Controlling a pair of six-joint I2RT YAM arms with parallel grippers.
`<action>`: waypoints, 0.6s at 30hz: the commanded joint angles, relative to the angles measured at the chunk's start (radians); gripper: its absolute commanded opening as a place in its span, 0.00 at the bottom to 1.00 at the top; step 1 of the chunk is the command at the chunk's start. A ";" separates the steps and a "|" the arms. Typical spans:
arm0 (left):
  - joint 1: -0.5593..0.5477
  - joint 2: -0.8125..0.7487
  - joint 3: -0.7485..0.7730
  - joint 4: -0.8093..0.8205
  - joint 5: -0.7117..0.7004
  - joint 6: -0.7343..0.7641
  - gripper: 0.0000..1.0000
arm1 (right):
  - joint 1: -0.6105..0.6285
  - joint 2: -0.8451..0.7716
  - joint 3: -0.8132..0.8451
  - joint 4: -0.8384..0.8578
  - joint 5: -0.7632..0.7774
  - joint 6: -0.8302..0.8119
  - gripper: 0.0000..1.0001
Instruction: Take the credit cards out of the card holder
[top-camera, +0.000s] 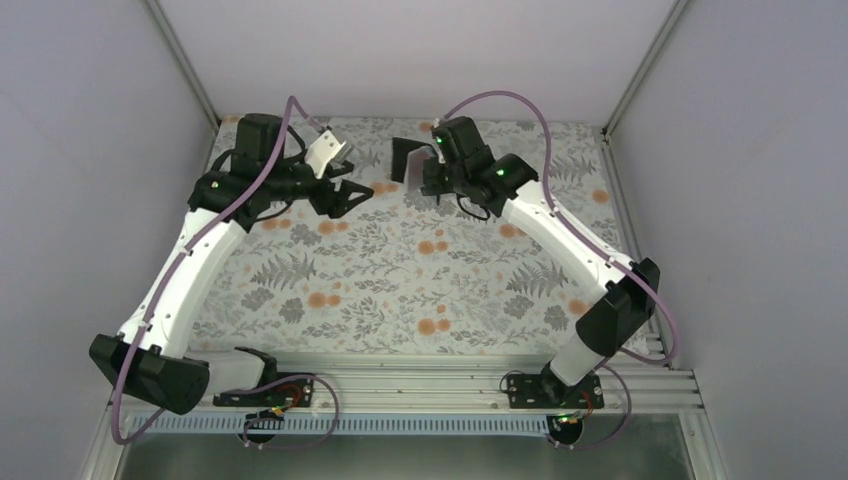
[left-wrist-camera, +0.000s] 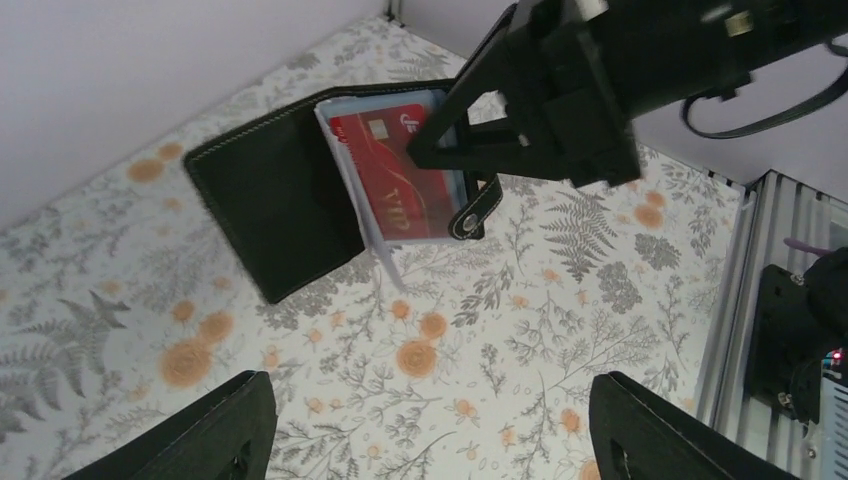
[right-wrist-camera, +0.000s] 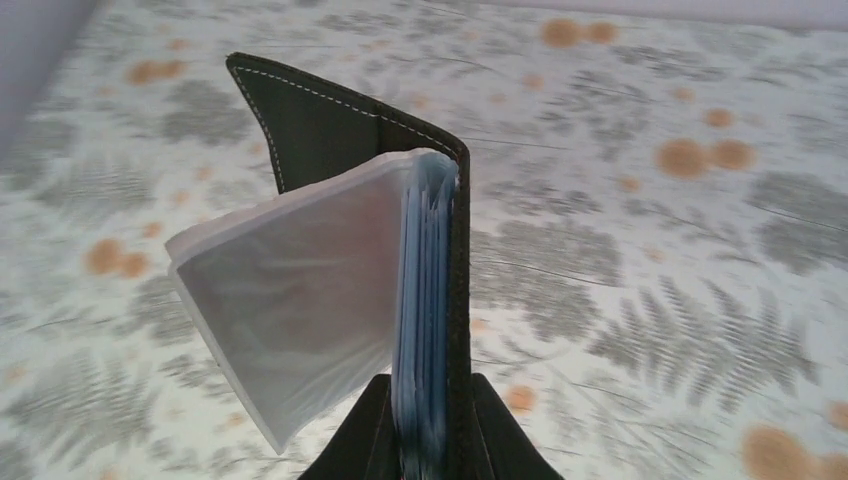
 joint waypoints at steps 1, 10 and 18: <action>-0.001 0.032 -0.012 0.024 0.004 -0.037 0.79 | 0.023 -0.076 -0.015 0.162 -0.244 -0.045 0.04; -0.002 0.031 -0.036 0.068 -0.146 -0.063 0.87 | 0.023 -0.146 -0.065 0.278 -0.473 -0.085 0.04; -0.008 0.021 -0.023 0.068 -0.096 -0.059 1.00 | 0.023 -0.121 -0.056 0.301 -0.504 -0.043 0.04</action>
